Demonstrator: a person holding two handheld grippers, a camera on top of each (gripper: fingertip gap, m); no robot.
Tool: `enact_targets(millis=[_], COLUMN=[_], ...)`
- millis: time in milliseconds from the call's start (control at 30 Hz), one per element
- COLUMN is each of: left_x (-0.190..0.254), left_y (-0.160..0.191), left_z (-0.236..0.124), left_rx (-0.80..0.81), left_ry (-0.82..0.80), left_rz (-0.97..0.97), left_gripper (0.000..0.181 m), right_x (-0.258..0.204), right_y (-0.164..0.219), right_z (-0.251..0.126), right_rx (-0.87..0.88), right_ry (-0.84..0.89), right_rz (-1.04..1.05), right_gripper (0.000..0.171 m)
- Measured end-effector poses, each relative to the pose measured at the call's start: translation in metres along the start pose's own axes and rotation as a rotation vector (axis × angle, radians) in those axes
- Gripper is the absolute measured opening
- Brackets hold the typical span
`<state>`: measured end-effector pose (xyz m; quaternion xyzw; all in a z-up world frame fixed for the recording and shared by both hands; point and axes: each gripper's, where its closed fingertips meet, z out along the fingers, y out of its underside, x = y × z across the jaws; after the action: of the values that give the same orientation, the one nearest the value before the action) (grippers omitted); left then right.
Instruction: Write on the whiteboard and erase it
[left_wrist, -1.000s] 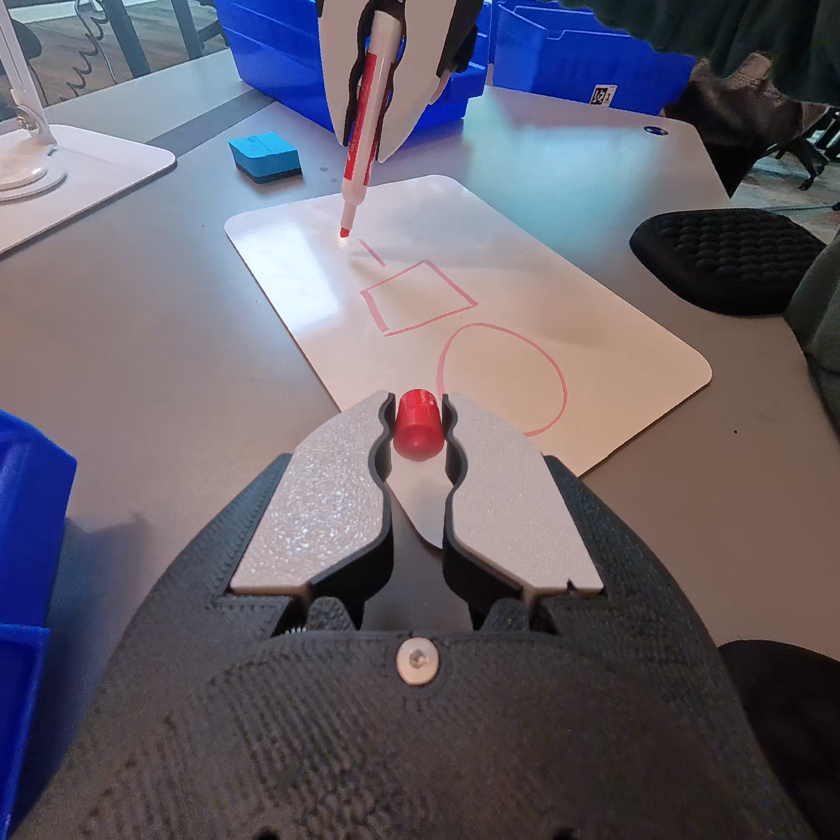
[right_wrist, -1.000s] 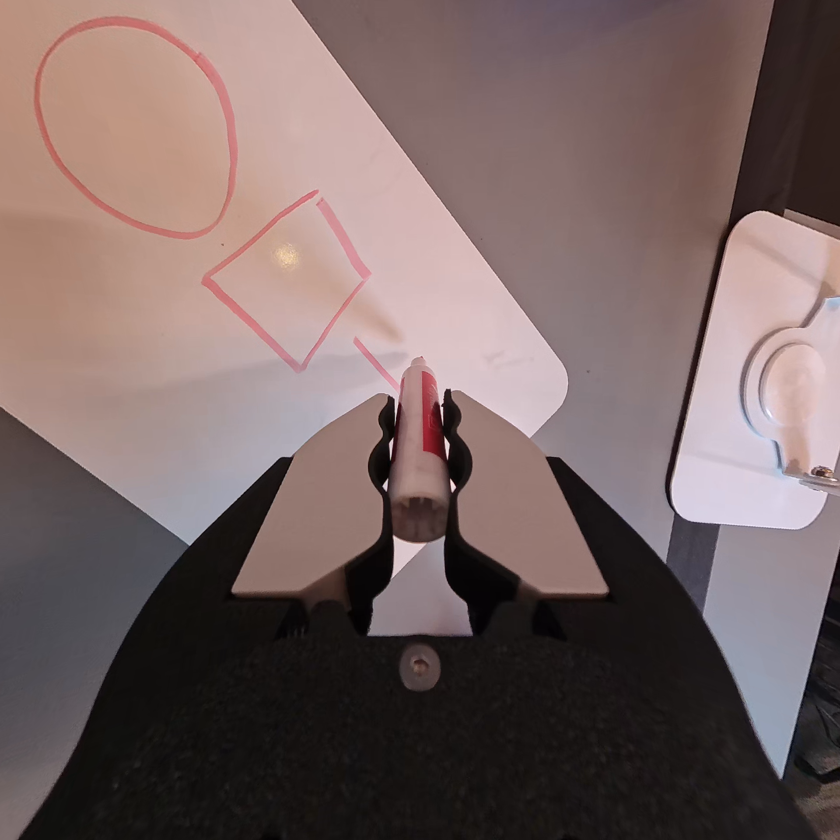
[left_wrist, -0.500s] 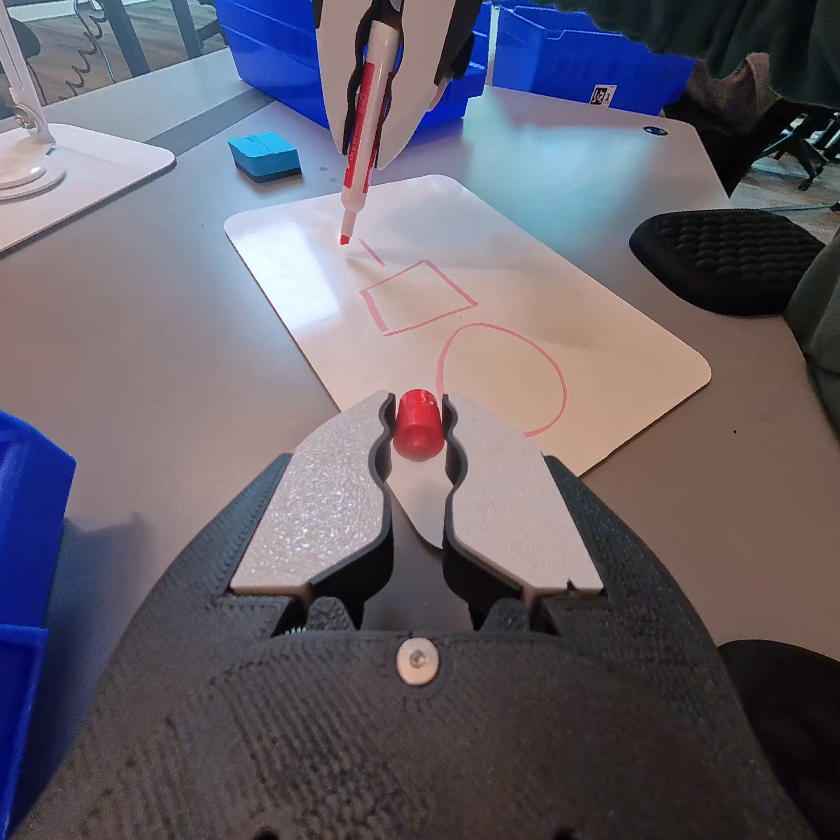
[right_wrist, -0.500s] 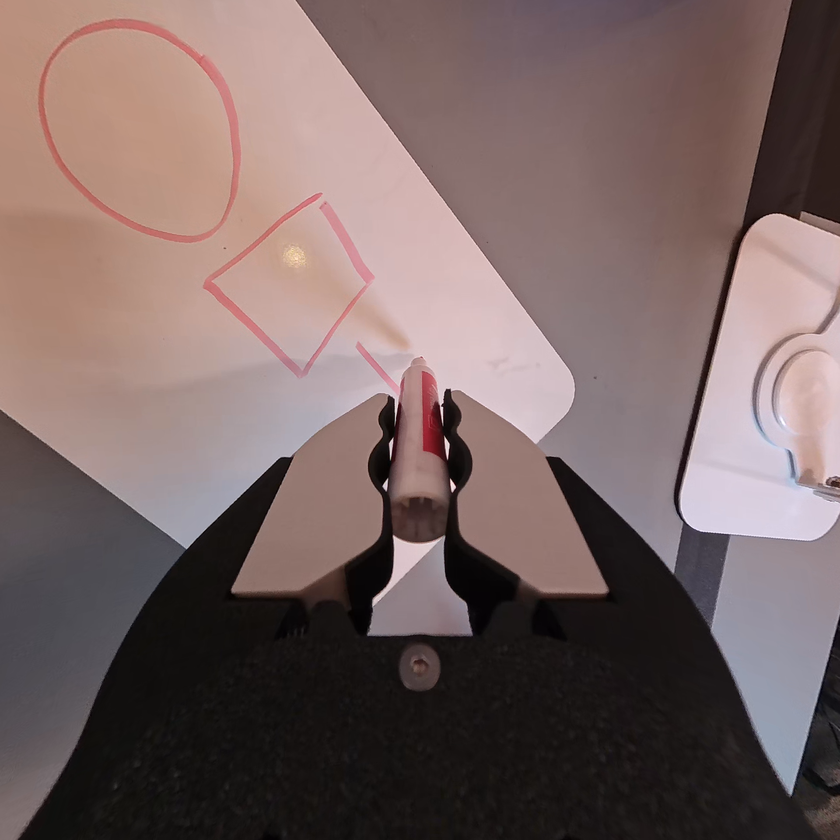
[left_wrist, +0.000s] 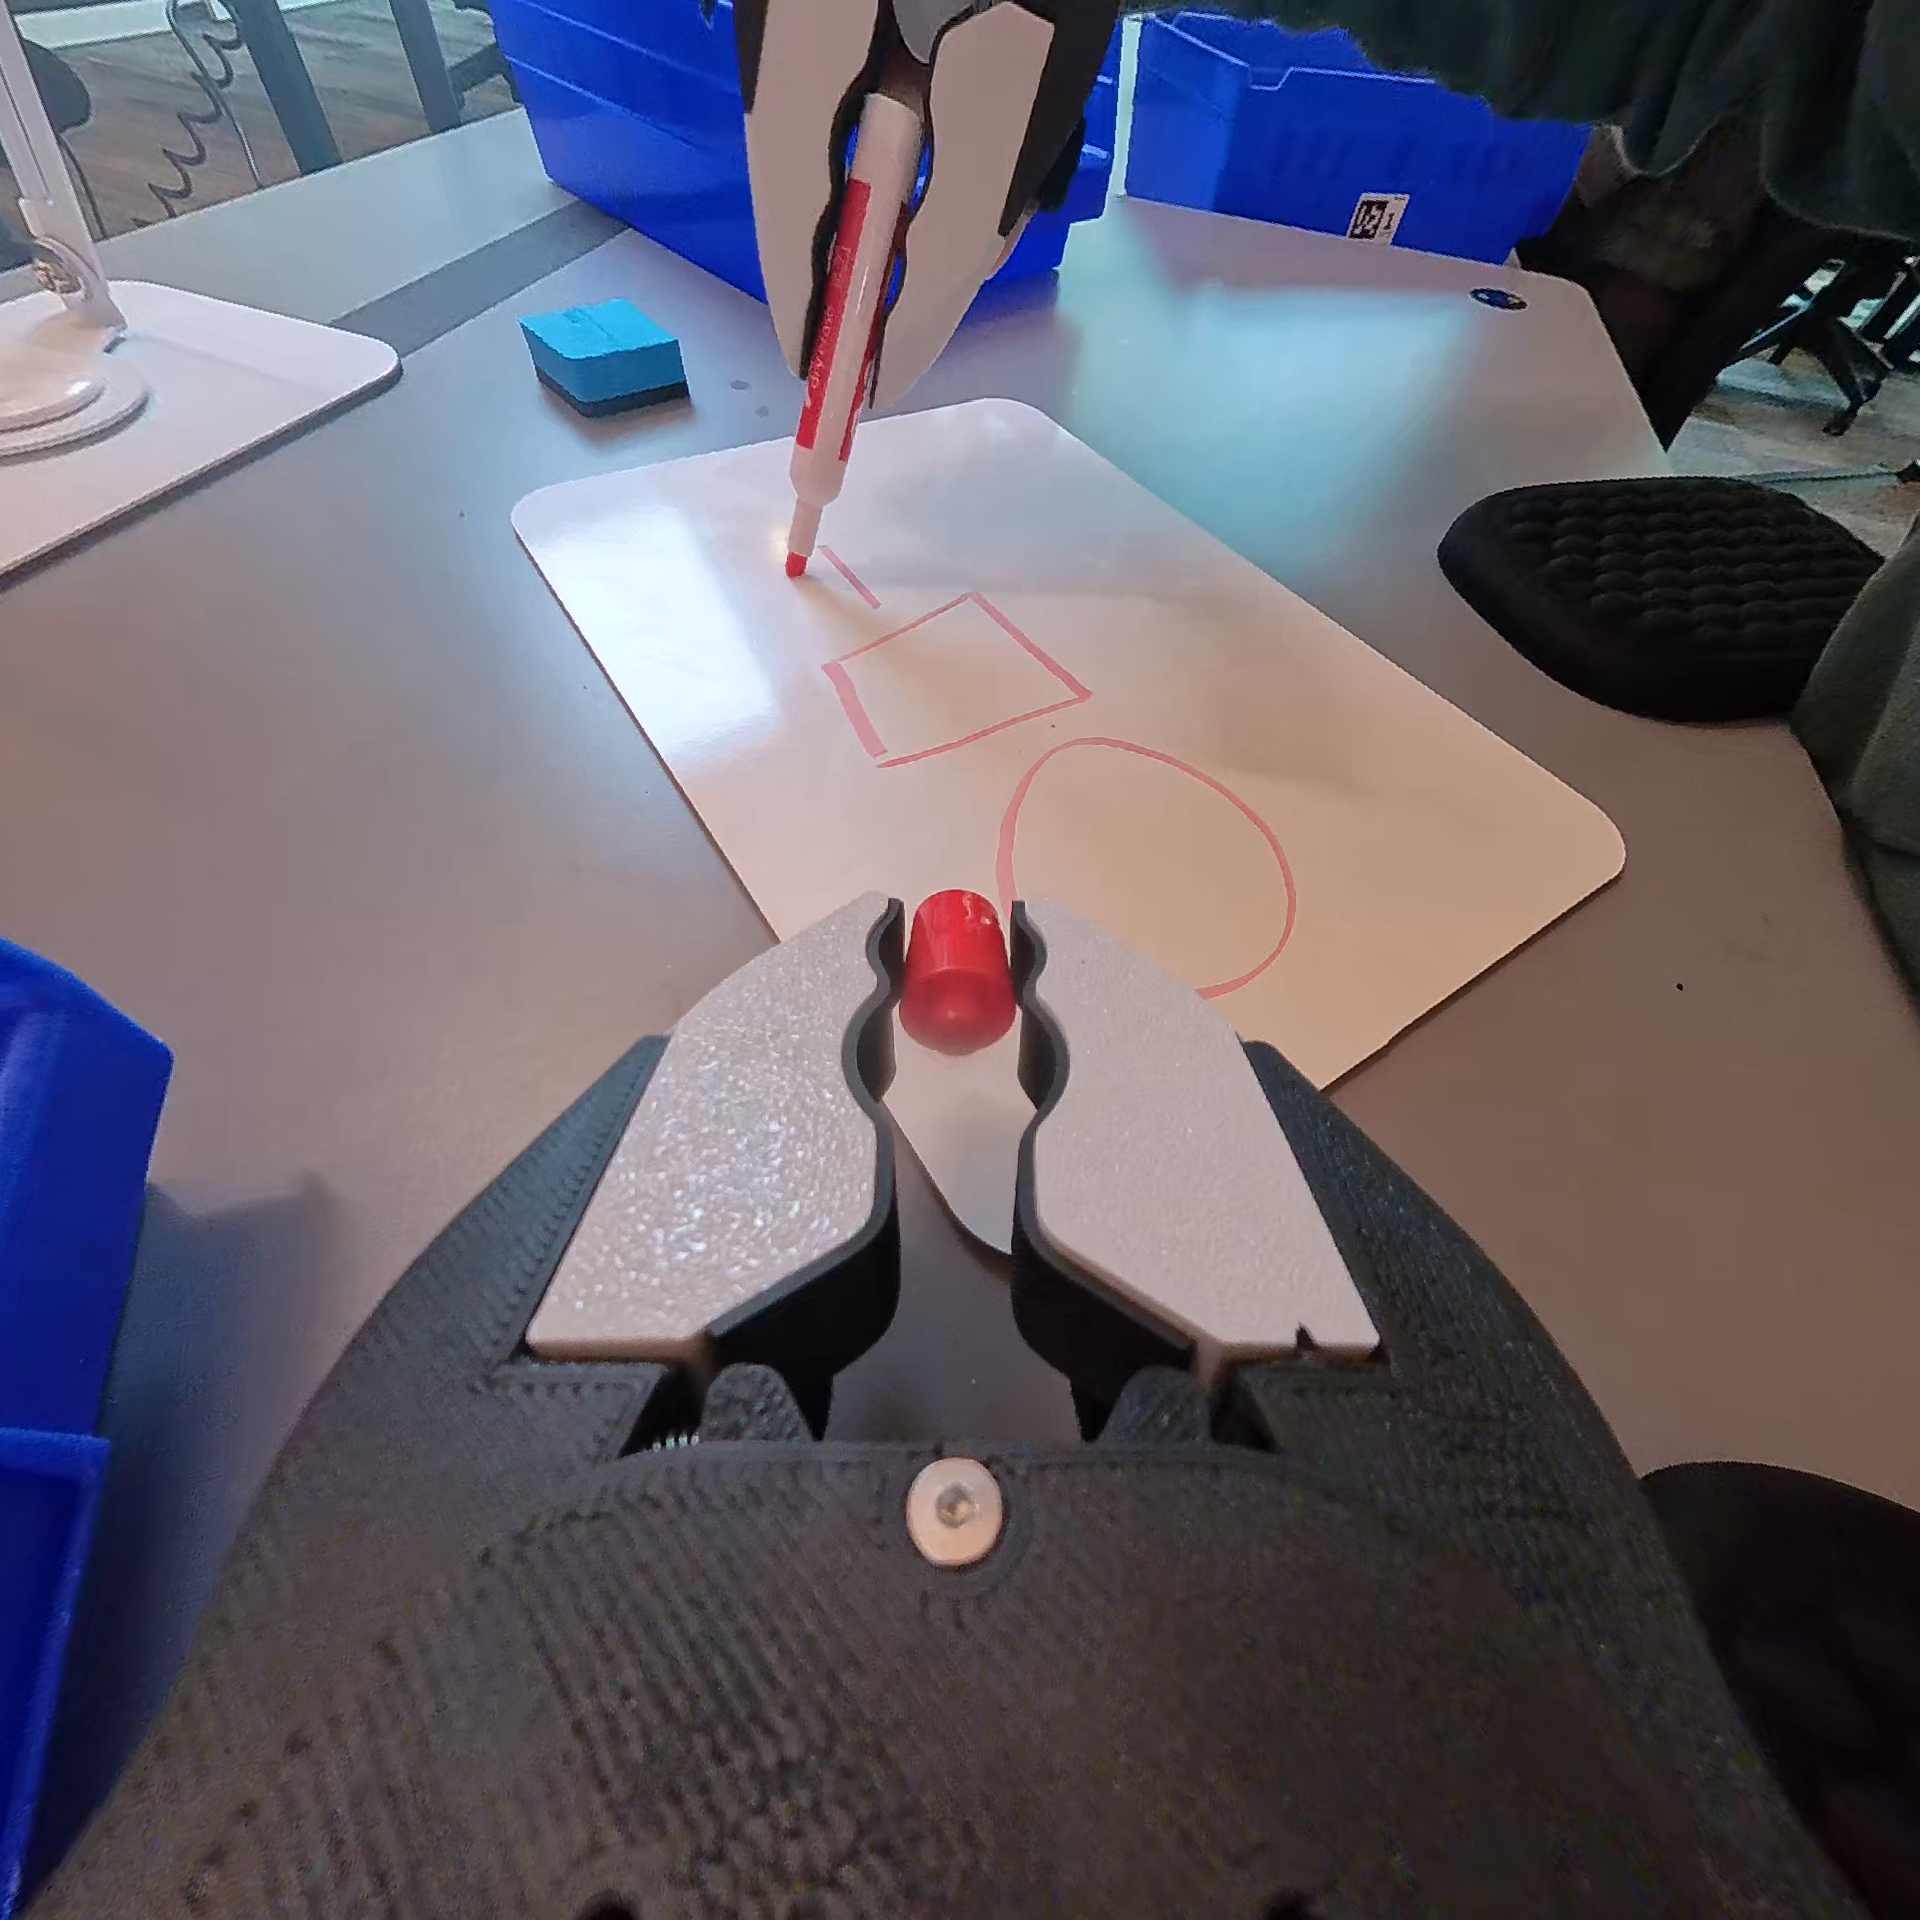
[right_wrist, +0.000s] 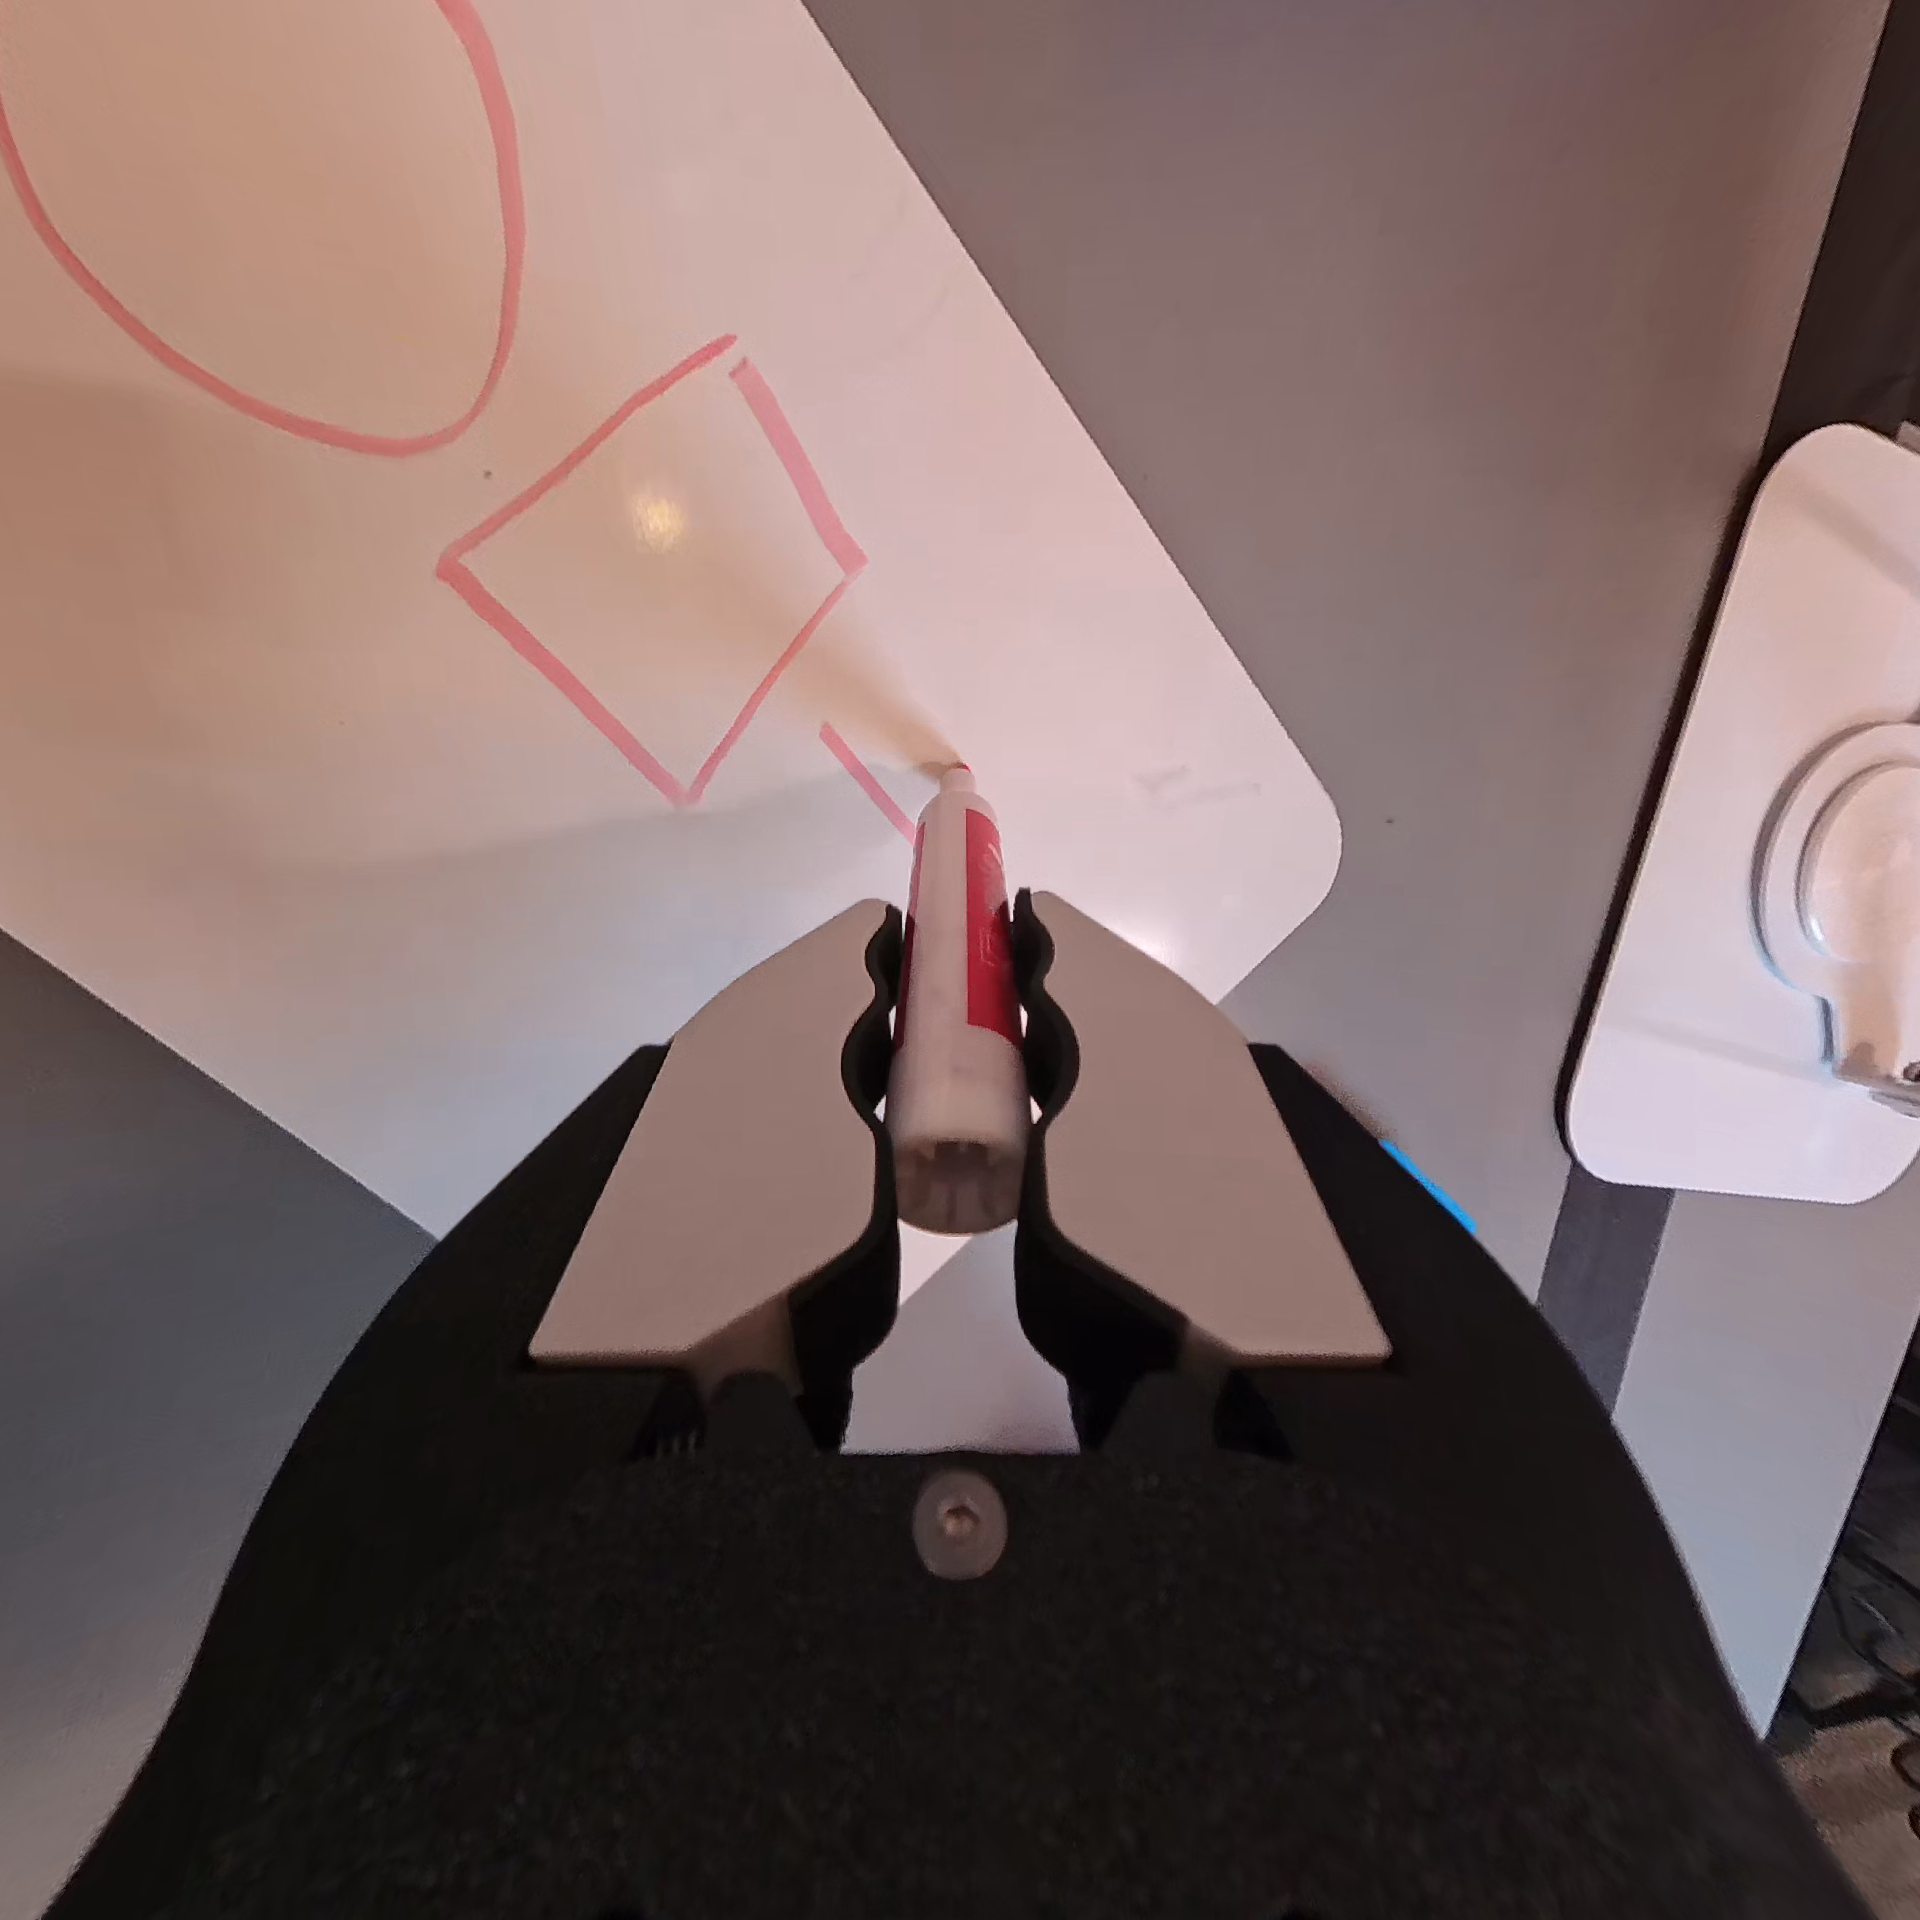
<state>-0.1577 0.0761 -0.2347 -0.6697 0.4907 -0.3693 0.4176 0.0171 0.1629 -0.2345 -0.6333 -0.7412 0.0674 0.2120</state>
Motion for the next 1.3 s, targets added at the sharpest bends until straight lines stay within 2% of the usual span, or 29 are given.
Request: enact_targets(millis=[333, 733, 933, 1300], left_x=[0.000, 0.000, 0.000, -0.001], left_y=[0.000, 0.000, 0.000, -0.001], left_z=[0.000, 0.000, -0.001, -0.002], left_rx=[0.001, -0.001, 0.001, 0.013], left_ry=[-0.001, 0.000, -0.003, 0.003], left_rz=[-0.003, -0.002, -0.001, -0.016], left_gripper=[0.019, 0.019, 0.019, 0.019], right_x=[0.004, -0.023, 0.009, 0.030], right_y=[0.028, 0.018, 0.028, 0.022], right_z=[-0.011, -0.016, -0.025, -0.005], right_rx=[-0.066, -0.081, -0.079, -0.081], right_ry=[0.024, -0.009, 0.069, 0.067], right_rz=[0.024, -0.038, 0.007, -0.012], right_gripper=[0.020, 0.020, 0.020, 0.020])
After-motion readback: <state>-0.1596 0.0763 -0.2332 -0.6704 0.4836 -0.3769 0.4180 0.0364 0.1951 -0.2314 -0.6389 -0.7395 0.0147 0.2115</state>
